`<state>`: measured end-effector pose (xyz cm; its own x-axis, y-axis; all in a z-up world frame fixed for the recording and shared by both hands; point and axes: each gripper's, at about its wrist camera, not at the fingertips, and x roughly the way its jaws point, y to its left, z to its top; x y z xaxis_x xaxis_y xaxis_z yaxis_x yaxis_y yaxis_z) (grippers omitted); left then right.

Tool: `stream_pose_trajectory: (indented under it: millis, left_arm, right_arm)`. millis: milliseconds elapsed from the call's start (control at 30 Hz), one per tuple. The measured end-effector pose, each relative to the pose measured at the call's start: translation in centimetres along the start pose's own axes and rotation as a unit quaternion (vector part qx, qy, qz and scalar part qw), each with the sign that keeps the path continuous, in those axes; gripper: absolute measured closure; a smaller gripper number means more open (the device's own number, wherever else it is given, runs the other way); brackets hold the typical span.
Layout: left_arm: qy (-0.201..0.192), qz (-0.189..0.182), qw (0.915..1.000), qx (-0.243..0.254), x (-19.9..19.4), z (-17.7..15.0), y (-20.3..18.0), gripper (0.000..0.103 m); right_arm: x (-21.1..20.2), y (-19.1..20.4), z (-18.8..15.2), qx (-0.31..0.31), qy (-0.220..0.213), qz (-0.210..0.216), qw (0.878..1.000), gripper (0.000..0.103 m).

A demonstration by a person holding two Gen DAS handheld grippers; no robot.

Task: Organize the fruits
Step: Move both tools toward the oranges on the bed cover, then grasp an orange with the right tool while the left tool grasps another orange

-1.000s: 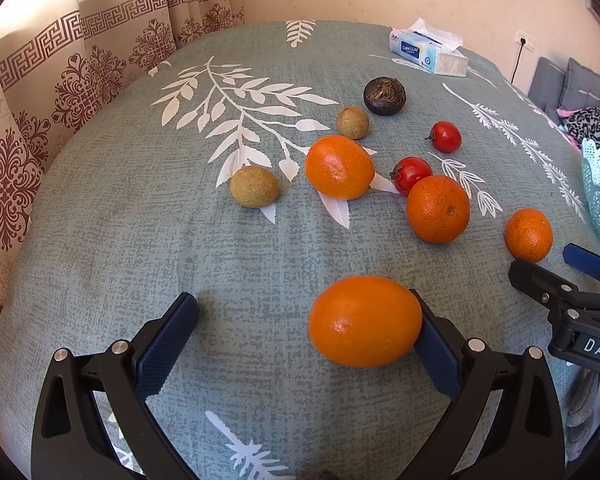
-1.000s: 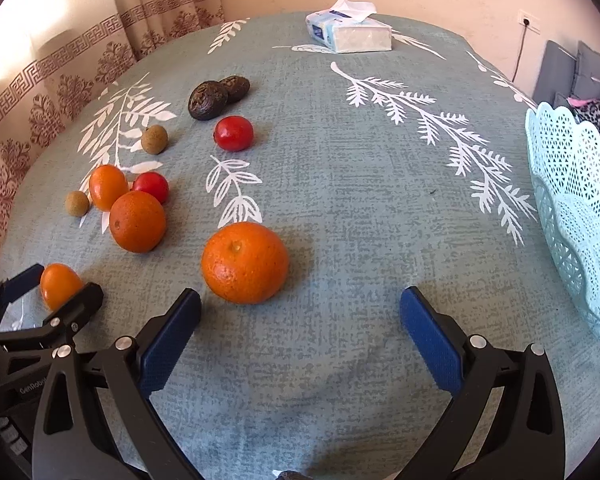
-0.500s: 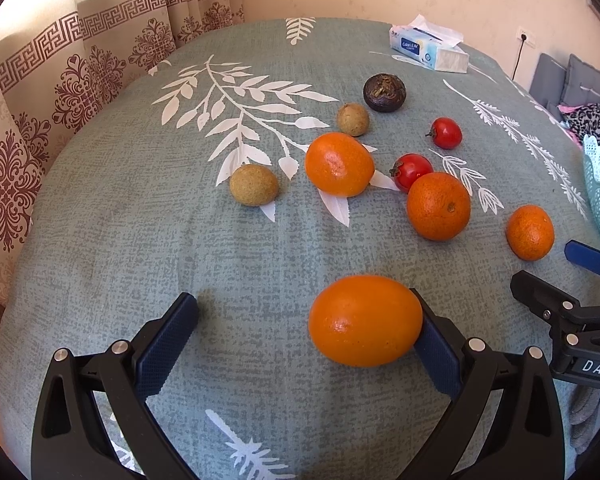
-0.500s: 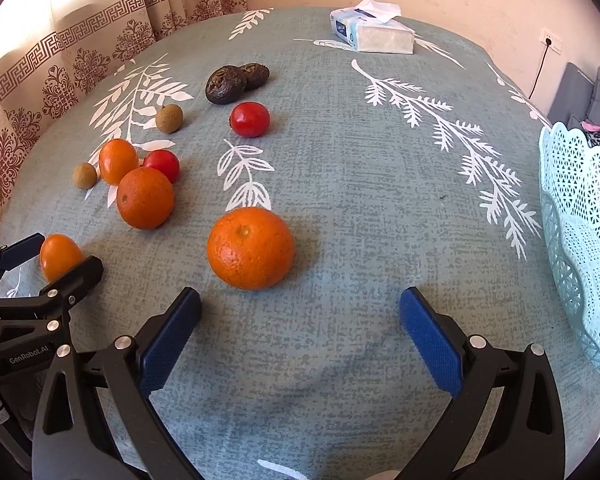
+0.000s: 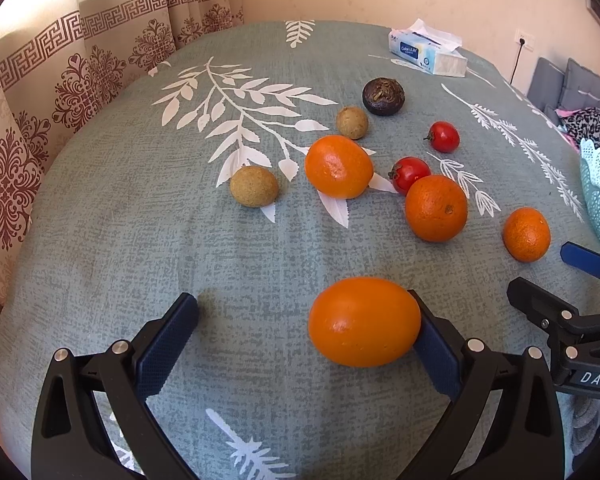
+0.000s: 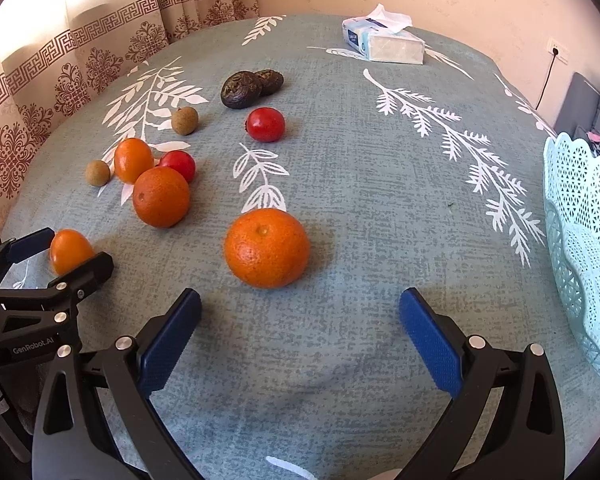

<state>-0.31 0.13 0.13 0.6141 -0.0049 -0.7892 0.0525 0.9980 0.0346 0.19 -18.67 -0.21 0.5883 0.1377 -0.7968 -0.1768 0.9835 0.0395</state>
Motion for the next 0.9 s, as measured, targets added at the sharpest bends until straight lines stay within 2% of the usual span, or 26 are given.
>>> stream_pose_trajectory:
  millis: [233, 500, 733, 900]
  left_arm:
    - [-0.002, -0.003, 1.0000, -0.003, -0.2, 0.1, 0.0, 0.005]
    - [-0.009, -0.005, 0.9999, -0.010, -1.1, 0.4, 0.7, 0.005]
    - [-0.039, -0.014, 0.9991, -0.002, -3.1, 0.8, 0.5, 0.005]
    - [-0.017, -0.036, 0.9992, 0.000, -2.8, 0.2, -0.1, 0.005]
  right_arm:
    - [-1.1, 0.9, -0.2, -0.025, -0.036, -0.009, 0.999, 0.002]
    - [-2.4, -0.2, -0.1, 0.007, -0.068, 0.011, 0.998, 0.002]
    - [-3.2, -1.0, 0.2, 0.031, -0.087, 0.033, 0.995, 0.002]
    - [-3.1, -0.9, 0.2, 0.029, -0.083, 0.039, 0.995, 0.004]
